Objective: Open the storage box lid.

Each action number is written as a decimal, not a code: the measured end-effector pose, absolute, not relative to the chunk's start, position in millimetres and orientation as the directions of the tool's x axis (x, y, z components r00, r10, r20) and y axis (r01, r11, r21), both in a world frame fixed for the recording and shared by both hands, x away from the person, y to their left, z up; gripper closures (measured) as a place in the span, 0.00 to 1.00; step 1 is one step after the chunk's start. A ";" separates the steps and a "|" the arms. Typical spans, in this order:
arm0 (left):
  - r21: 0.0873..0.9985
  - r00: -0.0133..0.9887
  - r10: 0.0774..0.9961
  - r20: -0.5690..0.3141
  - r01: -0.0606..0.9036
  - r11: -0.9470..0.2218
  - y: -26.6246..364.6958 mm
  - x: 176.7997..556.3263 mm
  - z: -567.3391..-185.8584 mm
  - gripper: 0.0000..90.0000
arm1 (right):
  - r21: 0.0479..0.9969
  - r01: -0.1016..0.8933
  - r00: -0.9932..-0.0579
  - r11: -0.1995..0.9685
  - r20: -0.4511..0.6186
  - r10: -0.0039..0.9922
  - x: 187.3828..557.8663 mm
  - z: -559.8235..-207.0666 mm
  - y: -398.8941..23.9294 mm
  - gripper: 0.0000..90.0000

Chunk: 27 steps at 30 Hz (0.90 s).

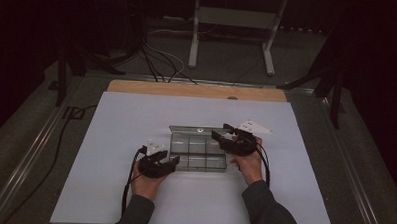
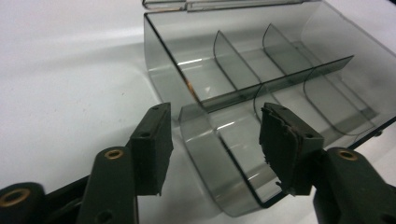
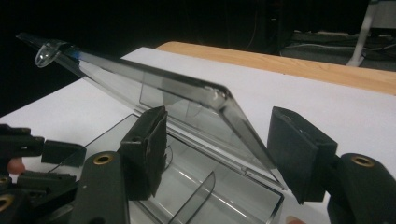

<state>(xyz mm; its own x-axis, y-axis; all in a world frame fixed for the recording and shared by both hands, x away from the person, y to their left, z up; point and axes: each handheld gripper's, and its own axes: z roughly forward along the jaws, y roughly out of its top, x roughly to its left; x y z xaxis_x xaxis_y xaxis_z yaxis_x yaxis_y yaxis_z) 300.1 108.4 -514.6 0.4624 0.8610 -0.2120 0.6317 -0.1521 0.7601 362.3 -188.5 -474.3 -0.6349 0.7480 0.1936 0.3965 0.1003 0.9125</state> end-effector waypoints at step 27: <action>0.756 0.469 0.860 -0.202 0.633 -0.167 107.8 301.3 -519.8 0.70 | 0.875 0.480 -0.580 0.063 0.263 0.771 381.3 -489.9 -189.7 0.47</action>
<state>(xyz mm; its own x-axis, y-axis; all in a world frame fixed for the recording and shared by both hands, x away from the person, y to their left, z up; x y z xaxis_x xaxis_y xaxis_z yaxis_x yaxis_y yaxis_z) 301.3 107.8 -519.8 0.4686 0.8601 -0.2016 0.6326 -0.1674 0.7561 381.3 -189.7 -489.9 -0.5797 0.7713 0.2626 0.4802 0.0630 0.8749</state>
